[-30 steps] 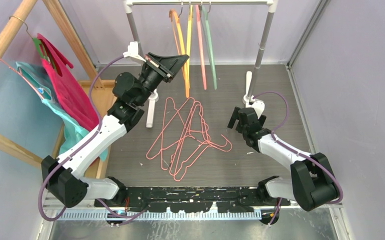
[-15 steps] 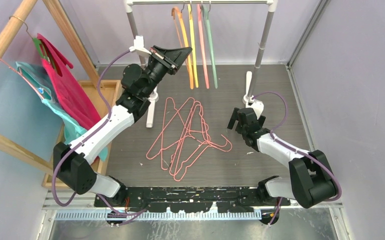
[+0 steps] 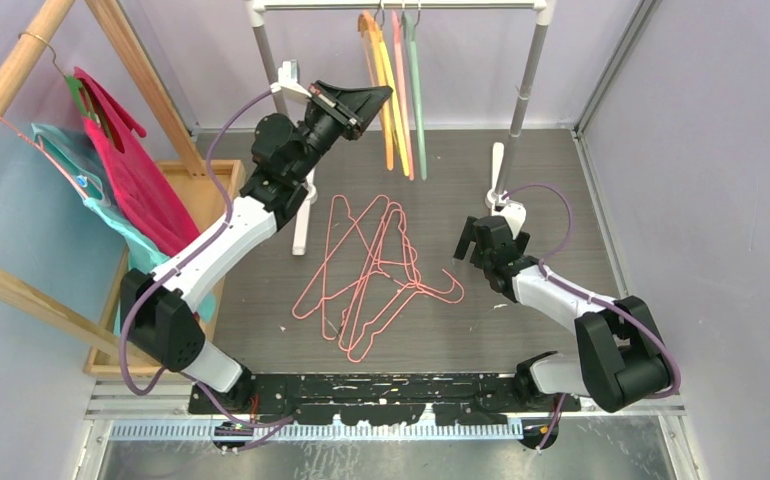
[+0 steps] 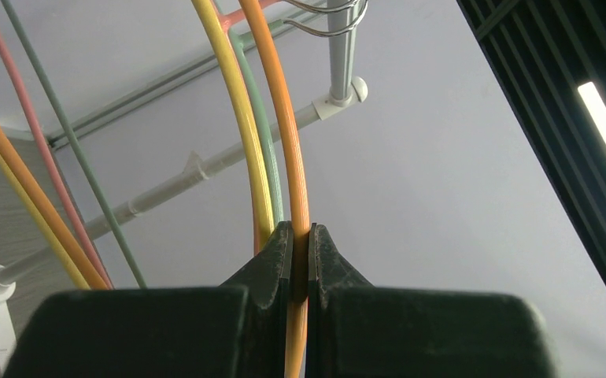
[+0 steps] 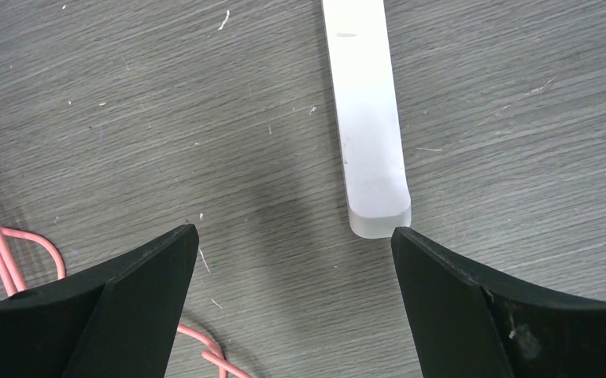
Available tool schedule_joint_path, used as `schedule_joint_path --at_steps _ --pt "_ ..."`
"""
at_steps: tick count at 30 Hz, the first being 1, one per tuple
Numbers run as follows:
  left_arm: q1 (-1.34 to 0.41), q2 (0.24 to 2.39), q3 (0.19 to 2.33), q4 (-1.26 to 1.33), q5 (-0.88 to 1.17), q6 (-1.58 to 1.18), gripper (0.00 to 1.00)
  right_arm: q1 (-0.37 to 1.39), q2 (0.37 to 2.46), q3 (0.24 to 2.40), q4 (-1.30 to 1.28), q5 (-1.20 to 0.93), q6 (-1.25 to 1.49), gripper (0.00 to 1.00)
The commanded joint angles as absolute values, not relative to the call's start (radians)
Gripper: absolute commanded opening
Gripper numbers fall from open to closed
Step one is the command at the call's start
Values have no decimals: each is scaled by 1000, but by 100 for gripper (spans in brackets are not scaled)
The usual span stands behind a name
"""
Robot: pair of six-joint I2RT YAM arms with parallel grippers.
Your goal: Organize the hangers
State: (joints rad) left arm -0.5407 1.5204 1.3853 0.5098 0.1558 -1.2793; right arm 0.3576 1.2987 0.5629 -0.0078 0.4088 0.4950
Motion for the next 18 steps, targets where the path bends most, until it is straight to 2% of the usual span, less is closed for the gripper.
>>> schedule_joint_path --at_steps 1,18 --pt "-535 1553 1482 544 254 -1312 0 354 1301 596 39 419 489 99" --pt "-622 1799 1749 451 409 -1353 0 354 1266 594 33 438 498 100"
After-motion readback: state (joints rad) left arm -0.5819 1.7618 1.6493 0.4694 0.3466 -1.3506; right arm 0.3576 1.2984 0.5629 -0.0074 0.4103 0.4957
